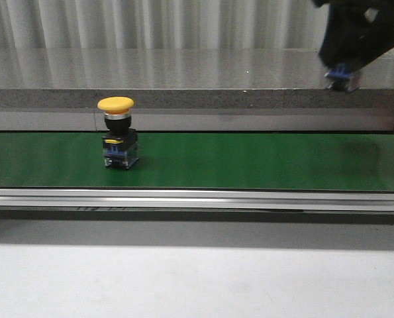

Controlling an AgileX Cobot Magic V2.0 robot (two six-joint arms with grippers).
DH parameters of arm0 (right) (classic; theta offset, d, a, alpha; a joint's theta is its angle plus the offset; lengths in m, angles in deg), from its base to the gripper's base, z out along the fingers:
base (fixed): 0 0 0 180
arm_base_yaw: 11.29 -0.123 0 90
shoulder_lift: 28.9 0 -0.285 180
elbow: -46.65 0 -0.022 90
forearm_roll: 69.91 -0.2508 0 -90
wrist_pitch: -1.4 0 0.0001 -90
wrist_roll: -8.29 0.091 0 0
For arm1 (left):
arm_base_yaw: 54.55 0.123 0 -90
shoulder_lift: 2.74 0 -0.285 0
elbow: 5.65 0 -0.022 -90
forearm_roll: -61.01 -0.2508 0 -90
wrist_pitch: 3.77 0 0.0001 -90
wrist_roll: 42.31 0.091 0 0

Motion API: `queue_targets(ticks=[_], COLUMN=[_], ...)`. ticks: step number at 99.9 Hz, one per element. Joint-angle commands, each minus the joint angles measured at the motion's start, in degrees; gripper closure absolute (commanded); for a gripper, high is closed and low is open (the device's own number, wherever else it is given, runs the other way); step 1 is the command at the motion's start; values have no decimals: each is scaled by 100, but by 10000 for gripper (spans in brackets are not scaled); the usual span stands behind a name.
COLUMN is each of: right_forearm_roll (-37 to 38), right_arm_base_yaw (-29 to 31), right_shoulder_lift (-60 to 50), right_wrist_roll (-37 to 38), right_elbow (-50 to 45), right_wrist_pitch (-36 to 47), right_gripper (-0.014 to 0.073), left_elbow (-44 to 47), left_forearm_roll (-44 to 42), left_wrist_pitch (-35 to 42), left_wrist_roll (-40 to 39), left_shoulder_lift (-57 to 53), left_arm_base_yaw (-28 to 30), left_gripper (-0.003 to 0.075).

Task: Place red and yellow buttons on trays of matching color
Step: 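Carry the red button into the red tray and release it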

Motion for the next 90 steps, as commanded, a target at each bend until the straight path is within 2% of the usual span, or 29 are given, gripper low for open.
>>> queue_targets(ticks=[1, 26, 42, 70, 90], right_forearm_roll=[48, 48, 48, 48, 48], right_arm_base_yaw=[659, 2453, 3287, 3764, 3877], right_shoulder_lift=[-250, -172, 3, 667, 1536], right_wrist_roll=[-63, 25, 364, 402, 402], right_elbow=[414, 506, 506, 535, 1153], right_wrist_pitch=[118, 496, 875, 1552, 1290], right_gripper=[410, 410, 410, 410, 410], left_elbow=[-158, -158, -158, -158, -158], left_forearm_roll=[26, 26, 26, 26, 26], left_wrist_pitch=[427, 427, 427, 427, 427], left_wrist_roll=[-57, -57, -57, -57, -57], left_shoulder_lift=[1, 1, 1, 1, 1], left_arm_base_yaw=[8, 8, 8, 8, 8], left_gripper=[741, 741, 741, 741, 741])
